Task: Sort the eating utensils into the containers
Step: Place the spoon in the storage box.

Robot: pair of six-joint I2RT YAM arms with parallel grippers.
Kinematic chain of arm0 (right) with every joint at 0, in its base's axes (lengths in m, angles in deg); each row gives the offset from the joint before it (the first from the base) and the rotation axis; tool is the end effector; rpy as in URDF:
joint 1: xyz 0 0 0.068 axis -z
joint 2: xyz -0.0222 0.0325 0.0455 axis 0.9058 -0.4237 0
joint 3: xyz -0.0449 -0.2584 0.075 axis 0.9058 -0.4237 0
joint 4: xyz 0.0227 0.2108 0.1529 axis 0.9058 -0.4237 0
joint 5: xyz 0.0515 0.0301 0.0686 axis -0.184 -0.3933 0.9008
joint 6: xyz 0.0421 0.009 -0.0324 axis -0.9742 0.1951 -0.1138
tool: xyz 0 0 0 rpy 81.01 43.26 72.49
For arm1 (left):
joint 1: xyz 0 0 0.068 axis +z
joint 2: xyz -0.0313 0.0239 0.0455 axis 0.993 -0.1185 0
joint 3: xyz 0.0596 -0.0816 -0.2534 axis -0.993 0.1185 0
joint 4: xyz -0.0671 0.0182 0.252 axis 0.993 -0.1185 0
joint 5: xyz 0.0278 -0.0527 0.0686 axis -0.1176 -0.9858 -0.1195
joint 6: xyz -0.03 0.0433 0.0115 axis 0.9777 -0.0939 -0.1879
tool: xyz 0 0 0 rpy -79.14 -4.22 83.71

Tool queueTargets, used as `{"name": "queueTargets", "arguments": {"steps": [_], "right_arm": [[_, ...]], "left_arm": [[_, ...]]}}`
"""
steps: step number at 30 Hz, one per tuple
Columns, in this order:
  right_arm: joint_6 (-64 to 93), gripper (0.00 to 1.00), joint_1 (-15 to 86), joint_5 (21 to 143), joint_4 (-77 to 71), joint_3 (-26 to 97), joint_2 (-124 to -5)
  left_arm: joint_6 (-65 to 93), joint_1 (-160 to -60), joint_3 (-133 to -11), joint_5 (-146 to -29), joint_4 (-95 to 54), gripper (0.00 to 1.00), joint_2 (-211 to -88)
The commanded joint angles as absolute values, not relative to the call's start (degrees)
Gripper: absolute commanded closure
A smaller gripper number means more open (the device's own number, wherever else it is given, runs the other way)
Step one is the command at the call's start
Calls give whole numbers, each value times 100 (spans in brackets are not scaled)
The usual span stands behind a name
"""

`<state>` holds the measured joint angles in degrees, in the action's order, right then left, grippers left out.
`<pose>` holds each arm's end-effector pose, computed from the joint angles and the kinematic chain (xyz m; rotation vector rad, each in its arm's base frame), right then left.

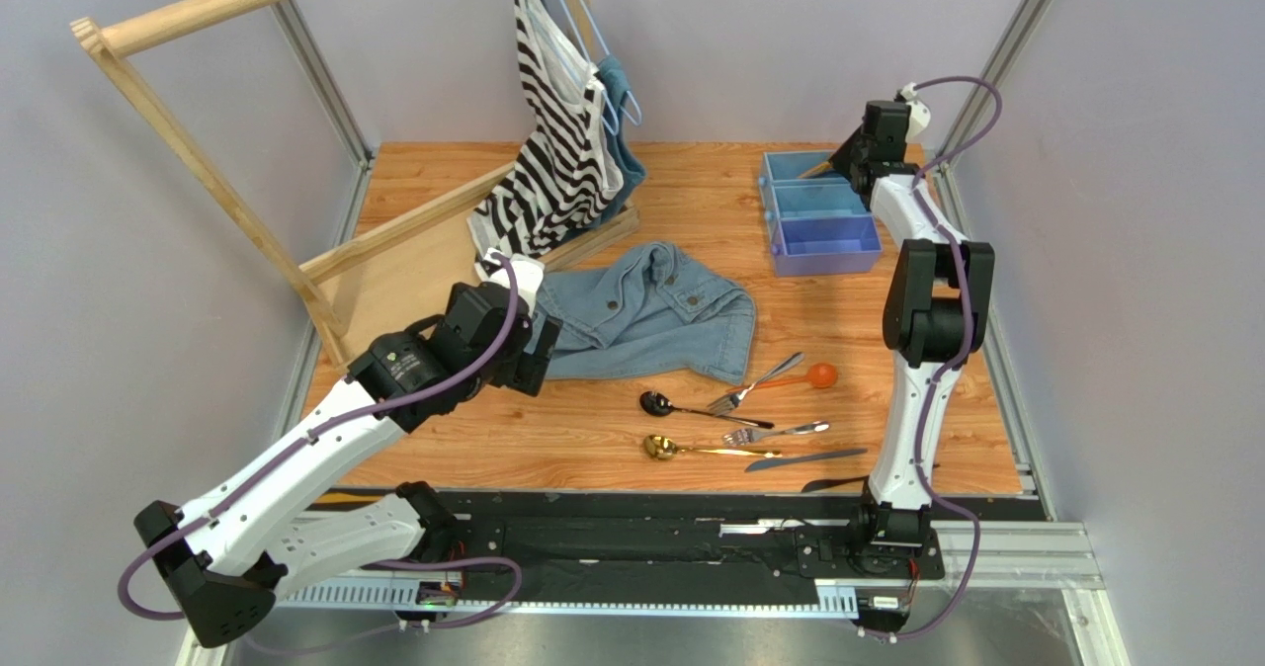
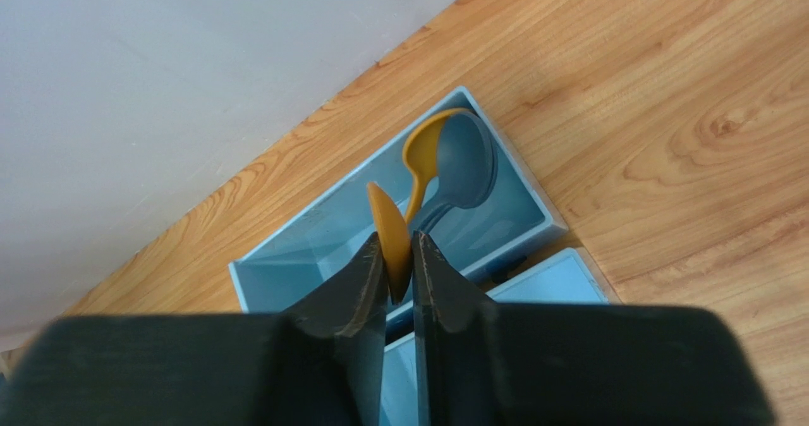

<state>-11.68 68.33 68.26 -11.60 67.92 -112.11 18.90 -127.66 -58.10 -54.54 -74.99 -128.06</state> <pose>0.5286 -0.0355 0.2348 0.7225 1.9691 0.1942 0.1369 -0.1136 0.3257 0.3766 2.2834 -0.0130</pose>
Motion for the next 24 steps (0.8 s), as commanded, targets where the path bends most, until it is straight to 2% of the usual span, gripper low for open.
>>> {"name": "queueTargets", "arguments": {"steps": [1,6,8,14,19,24], "right_arm": [[-1117,78,6836,6822,-981,6620,-10962],[-1116,59,6836,6857,-964,6461,-10717],[-1099,57,6836,6909,-946,6435,-10646],[-1090,43,6845,6997,-973,6400,-10312],[-1195,40,6836,7313,-902,6286,-9882],[-1406,38,6836,7771,-710,5645,-9126]], "left_arm": [[1904,-12740,-5824,-5360,-7495,3,-12709],[1913,-12732,-5833,-5316,-7504,2,-12691],[1913,-12732,-5824,-5325,-7495,2,-12674],[1922,-12732,-5824,-5308,-7495,3,-12656],[1904,-12732,-5824,-5316,-7495,2,-12665],[1878,-12732,-5842,-5369,-7504,2,-12761]]}}
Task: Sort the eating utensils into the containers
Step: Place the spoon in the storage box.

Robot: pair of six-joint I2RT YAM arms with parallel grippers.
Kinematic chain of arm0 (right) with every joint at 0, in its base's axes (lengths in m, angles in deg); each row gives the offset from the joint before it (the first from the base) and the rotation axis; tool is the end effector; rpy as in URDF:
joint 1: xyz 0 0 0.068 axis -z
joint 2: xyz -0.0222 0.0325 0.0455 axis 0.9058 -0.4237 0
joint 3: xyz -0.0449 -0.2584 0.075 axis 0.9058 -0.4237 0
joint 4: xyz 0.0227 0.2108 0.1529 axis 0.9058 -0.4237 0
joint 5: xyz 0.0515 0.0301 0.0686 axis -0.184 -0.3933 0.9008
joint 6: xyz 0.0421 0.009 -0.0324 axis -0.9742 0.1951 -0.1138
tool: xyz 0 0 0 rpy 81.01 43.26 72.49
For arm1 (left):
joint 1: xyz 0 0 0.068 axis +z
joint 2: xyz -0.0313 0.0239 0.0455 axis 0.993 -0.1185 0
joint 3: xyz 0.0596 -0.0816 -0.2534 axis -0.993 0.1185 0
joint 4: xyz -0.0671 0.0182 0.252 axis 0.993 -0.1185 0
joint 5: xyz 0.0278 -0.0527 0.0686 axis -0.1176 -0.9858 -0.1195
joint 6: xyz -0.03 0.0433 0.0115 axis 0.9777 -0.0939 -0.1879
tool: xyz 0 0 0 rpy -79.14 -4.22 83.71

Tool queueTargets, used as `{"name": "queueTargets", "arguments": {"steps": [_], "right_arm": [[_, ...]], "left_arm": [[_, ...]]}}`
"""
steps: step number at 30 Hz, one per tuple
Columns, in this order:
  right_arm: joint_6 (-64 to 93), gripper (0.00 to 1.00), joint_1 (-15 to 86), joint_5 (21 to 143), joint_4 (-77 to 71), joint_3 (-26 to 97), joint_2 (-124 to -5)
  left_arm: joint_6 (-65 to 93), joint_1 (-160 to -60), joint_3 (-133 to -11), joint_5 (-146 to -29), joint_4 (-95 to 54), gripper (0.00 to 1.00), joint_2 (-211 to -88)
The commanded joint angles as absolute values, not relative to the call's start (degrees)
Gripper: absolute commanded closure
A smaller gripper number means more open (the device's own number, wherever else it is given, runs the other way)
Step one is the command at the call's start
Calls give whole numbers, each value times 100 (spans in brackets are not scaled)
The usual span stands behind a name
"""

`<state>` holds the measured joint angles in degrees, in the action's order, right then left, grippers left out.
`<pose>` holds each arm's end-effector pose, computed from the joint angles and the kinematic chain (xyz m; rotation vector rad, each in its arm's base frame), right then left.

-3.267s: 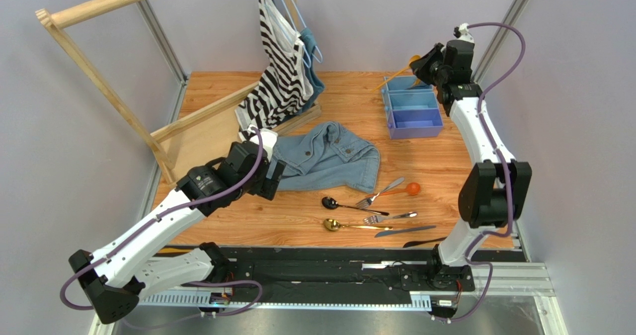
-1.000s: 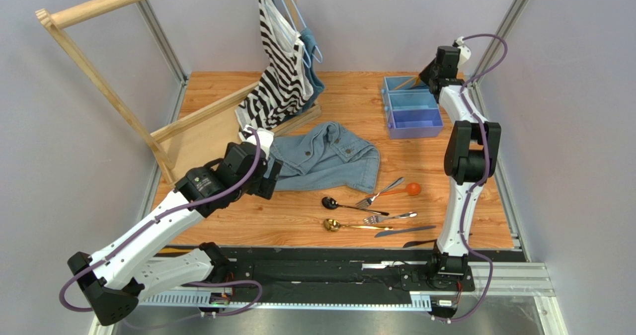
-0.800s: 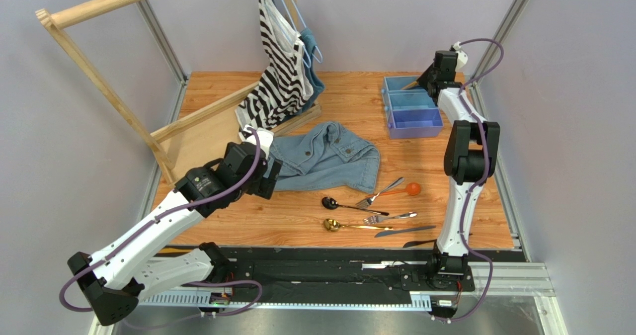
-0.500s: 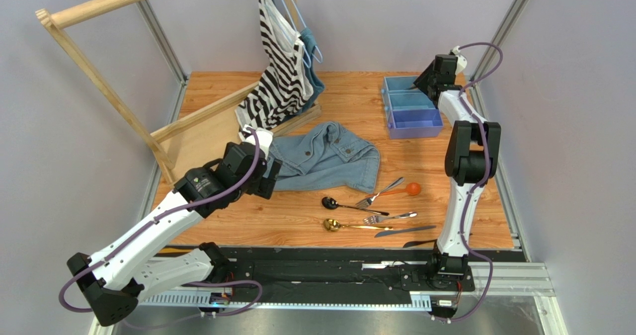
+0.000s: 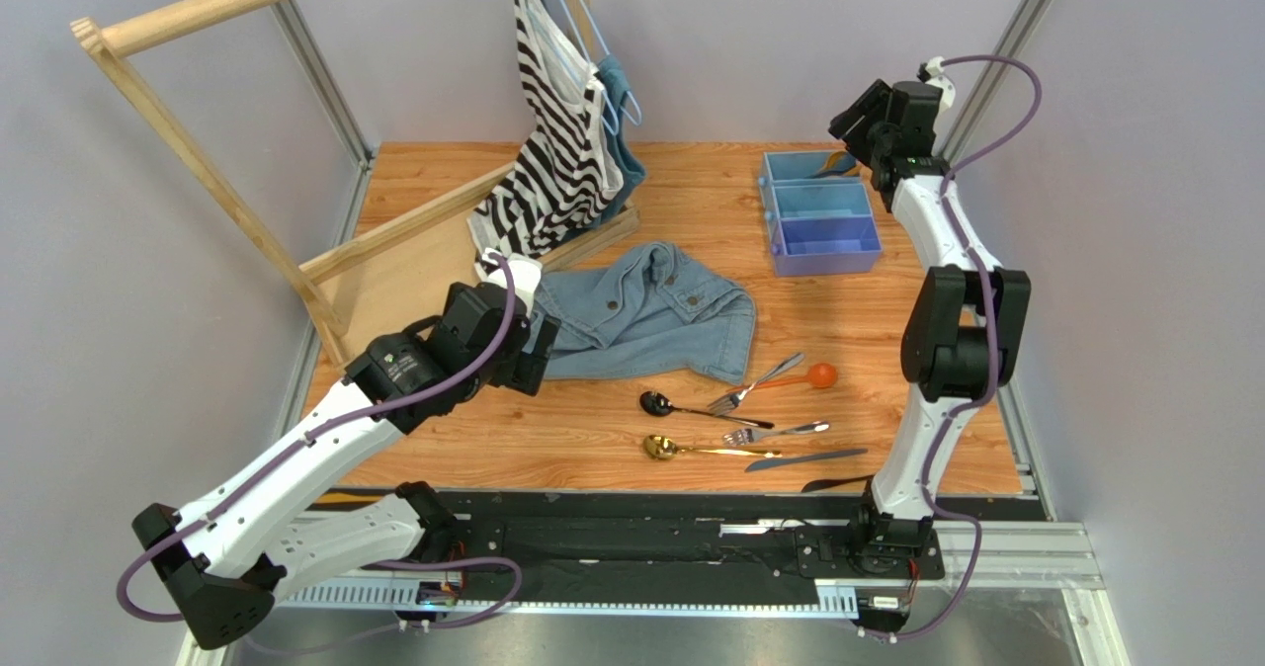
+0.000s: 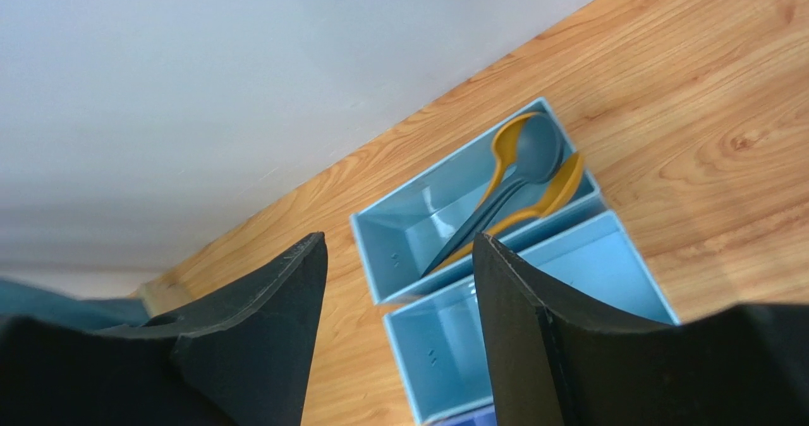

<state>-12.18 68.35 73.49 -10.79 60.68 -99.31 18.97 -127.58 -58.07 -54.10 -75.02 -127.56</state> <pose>0.4865 -0.0299 0.3013 0.6488 1.8898 0.3179 0.1358 -0.1119 0.3269 0.3664 2.2754 -0.0100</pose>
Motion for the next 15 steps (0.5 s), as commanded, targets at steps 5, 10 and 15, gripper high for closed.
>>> {"name": "queueTargets", "arguments": {"steps": [5,10,15], "right_arm": [[-1643,35,6836,8078,-595,4837,-8135],[-1942,30,6836,8377,-463,3720,-7255],[-2118,27,6836,8579,-261,2464,-6077]], "left_arm": [[1825,-12714,-5842,-5606,-7434,2,-12814],[1711,-12714,-5806,-5896,-7258,2,-12744],[1571,-12714,-5824,-6458,-6986,2,-12832]]}}
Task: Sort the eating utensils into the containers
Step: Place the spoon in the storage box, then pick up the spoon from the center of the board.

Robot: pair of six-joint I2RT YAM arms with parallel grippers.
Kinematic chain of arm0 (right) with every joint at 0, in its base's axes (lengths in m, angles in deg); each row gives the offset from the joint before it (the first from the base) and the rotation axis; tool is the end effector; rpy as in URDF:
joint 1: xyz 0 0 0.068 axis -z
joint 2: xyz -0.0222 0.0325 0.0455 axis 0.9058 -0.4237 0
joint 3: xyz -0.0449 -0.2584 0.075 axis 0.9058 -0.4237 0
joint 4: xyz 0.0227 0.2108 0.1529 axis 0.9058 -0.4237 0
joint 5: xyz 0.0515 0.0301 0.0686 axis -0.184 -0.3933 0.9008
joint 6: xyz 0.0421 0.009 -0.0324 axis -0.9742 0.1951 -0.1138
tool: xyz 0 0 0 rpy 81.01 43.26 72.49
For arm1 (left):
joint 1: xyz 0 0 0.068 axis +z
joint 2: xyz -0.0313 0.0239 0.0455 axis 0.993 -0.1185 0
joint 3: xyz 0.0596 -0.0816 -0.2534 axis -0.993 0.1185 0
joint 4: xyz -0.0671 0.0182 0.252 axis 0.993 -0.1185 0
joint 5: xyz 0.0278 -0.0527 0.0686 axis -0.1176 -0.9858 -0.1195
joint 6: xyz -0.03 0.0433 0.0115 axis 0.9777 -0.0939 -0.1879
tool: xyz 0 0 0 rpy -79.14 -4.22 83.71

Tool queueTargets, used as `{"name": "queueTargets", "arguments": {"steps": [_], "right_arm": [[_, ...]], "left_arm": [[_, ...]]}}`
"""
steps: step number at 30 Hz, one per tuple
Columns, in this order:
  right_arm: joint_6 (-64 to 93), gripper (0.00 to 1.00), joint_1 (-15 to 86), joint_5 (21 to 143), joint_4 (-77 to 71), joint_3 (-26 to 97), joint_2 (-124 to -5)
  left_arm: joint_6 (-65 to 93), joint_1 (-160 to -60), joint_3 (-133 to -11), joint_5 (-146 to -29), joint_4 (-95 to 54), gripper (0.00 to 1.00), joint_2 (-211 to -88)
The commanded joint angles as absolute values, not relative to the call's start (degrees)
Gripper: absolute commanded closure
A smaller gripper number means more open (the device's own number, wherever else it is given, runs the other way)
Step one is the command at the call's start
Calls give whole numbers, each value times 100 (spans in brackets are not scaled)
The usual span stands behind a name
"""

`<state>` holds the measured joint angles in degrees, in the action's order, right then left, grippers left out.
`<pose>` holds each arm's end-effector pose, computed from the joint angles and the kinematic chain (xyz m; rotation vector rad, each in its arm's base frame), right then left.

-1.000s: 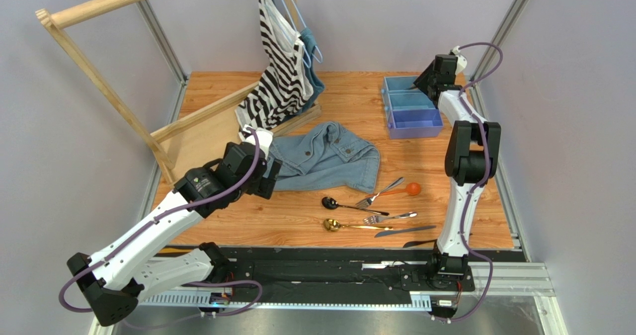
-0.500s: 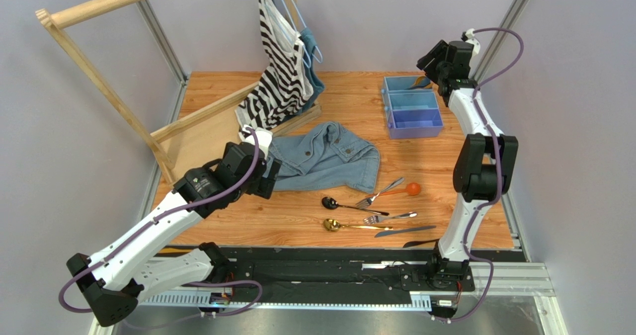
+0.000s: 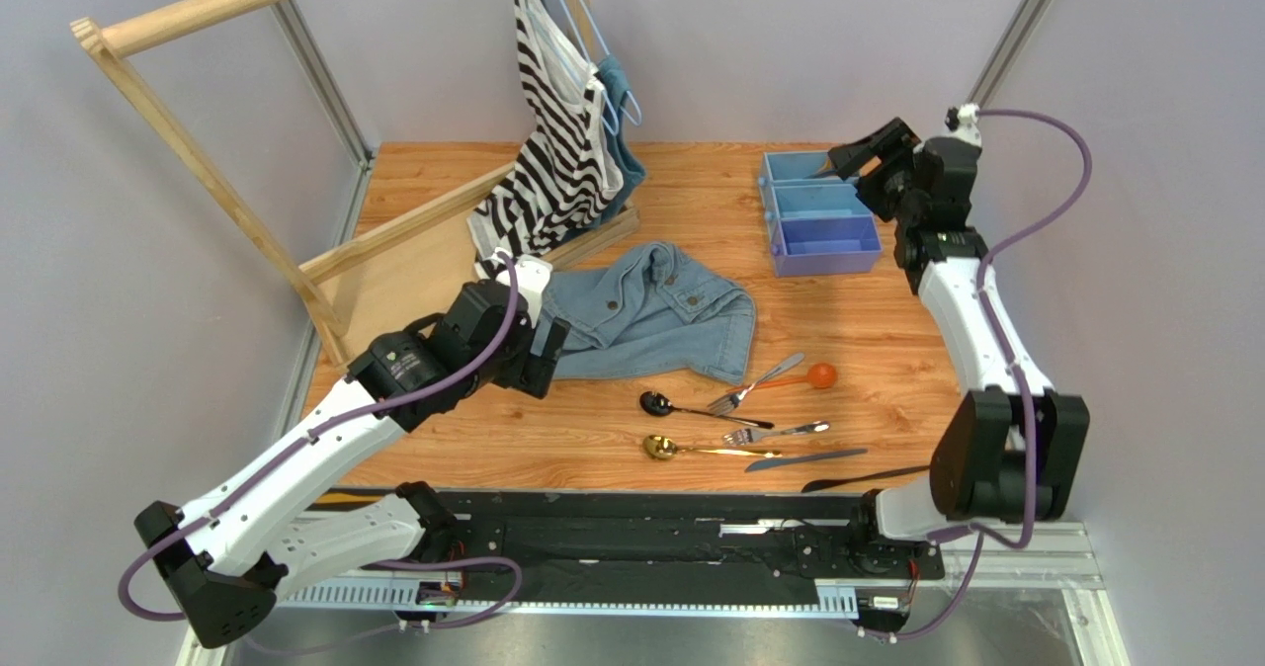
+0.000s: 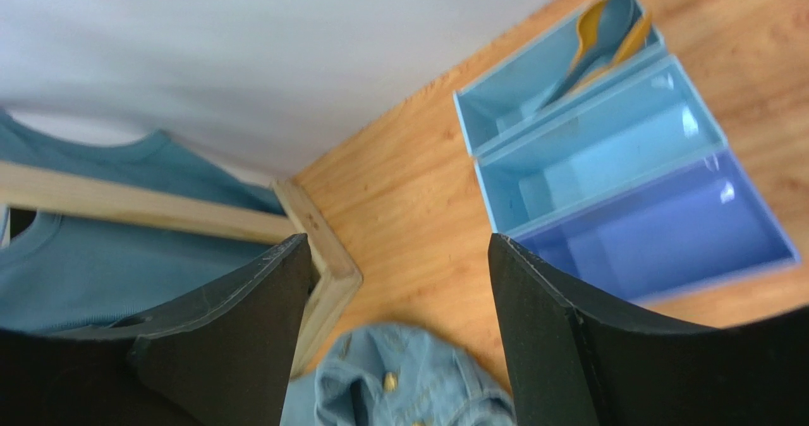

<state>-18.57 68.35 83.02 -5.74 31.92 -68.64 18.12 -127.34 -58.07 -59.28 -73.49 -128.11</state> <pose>0.3541 -0.0161 0.3477 0.6077 1.7997 0.5721 0.1378 -0.1169 0.3264 0.4197 2.2887 -0.1063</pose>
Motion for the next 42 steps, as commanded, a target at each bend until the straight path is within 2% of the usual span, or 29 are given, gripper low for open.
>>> {"name": "queueTargets", "arguments": {"steps": [1,11,17,21,27,36,42], "right_arm": [[-2127,27,6836,8606,-269,2027,-5893],[-2162,27,6836,9045,-391,48,-3880],[-2514,28,6836,9265,81,-877,-3193],[-2506,27,6836,9300,56,-1378,-2780],[-2329,27,6836,9194,-682,-1466,-2182],[-2584,29,6845,9397,-612,-1599,-1919],[-2584,29,6845,9529,-674,-1598,-1839]], "left_arm": [[1553,-12714,-5859,-6537,-6959,2,-12875],[1535,-12784,-6202,-7495,-6529,3,-13604],[1448,-13276,-6588,-7409,-6090,4,-14509],[1333,-13741,-7132,-7311,-5922,9,-15274],[1412,-14005,-7730,-7803,-5431,19,-16302],[1456,-14261,-8477,-8278,-4683,27,-17542],[1640,-14331,-8733,-8401,-4323,29,-18026]]}}
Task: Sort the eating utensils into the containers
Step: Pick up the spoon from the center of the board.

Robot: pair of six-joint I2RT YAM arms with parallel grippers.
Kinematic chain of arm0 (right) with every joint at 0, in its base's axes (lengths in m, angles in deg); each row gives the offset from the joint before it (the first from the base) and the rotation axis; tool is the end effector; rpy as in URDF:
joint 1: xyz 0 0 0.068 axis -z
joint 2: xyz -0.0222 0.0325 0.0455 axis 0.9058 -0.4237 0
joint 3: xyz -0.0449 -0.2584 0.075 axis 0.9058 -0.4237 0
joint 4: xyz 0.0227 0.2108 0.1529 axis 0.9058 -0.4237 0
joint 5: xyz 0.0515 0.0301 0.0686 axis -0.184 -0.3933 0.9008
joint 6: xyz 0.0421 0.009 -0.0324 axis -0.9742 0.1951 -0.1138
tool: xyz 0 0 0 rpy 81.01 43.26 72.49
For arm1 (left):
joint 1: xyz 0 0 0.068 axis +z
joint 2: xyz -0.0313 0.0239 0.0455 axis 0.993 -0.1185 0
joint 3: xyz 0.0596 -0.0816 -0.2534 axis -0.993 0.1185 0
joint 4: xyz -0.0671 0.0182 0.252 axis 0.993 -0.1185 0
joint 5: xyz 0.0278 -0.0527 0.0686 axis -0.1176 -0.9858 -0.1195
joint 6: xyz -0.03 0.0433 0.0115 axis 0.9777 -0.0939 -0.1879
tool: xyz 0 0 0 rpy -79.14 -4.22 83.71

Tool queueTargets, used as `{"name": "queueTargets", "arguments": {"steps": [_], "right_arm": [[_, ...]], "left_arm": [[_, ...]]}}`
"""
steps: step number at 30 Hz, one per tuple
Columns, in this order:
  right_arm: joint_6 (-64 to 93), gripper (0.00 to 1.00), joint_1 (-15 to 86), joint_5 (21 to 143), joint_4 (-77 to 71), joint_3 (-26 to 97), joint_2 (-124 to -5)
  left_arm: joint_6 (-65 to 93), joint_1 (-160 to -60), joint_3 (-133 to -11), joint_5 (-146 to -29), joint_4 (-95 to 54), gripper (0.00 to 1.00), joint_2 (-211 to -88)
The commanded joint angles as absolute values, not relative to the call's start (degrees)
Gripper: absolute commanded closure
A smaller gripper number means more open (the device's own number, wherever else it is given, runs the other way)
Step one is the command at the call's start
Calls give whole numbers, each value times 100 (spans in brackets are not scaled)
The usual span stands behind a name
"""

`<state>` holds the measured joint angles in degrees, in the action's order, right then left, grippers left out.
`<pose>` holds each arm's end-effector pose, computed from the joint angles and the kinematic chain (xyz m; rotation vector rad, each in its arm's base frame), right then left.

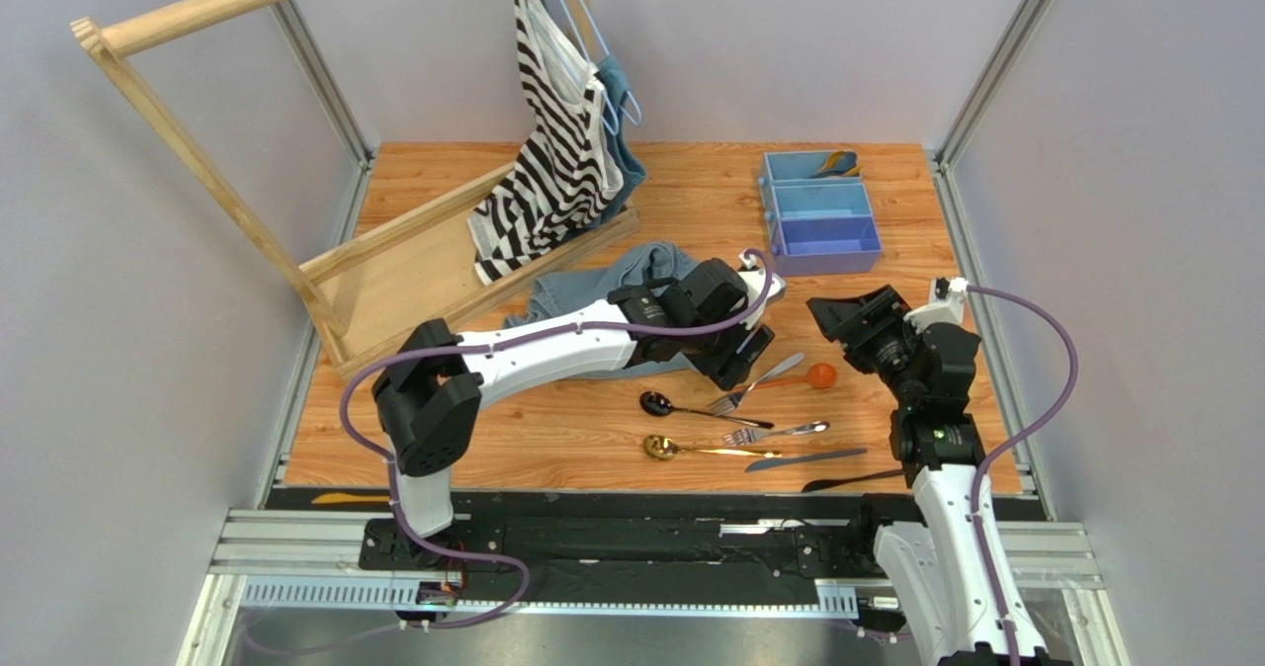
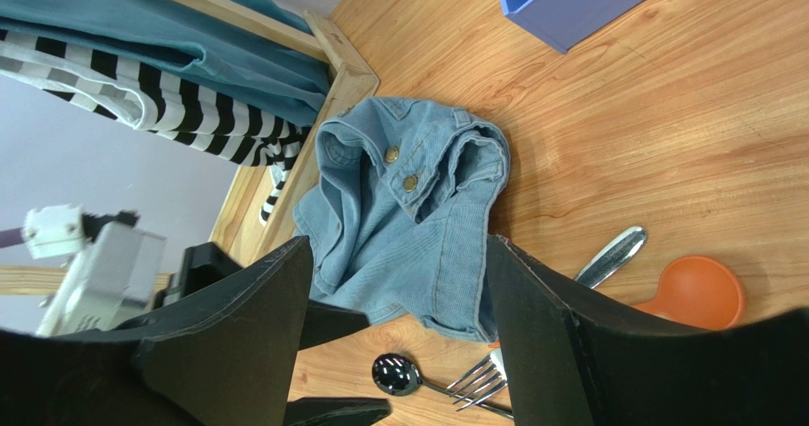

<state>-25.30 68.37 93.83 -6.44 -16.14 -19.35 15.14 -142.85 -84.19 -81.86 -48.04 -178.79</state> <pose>0.1619 0.0018 0.2462 0.5910 1.8278 0.8248 0.2084 -0.3593 0.2596 1.0111 2.2532 -0.6387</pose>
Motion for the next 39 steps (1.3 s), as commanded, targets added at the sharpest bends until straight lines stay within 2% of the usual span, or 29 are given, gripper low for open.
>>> {"name": "queueTargets", "arguments": {"steps": [1,12,18,22,28,39], "right_arm": [[-2576,29,6845,9520,-709,-1590,-1830],[-2549,27,6888,9090,-1051,-1546,-1848],[-2523,29,7073,8799,-1254,-1589,-1935],[-2523,29,7485,9088,-1140,-1686,-2242],[-2496,30,8442,10108,-525,-2020,-3314],[-2540,30,8883,10522,-445,-2152,-3131]], "left_arm": [[1693,-14340,-8742,-8445,-4235,29,-18104],[2124,-14401,-9339,-8770,-3900,34,-19018],[2063,-14472,-9630,-8797,-3875,36,-19362],[2010,-14481,-9734,-8885,-3768,36,-19520],[1984,-14481,-10296,-9131,-3926,37,-20012],[2001,-14481,-11808,-9166,-5016,38,-21032]]}}
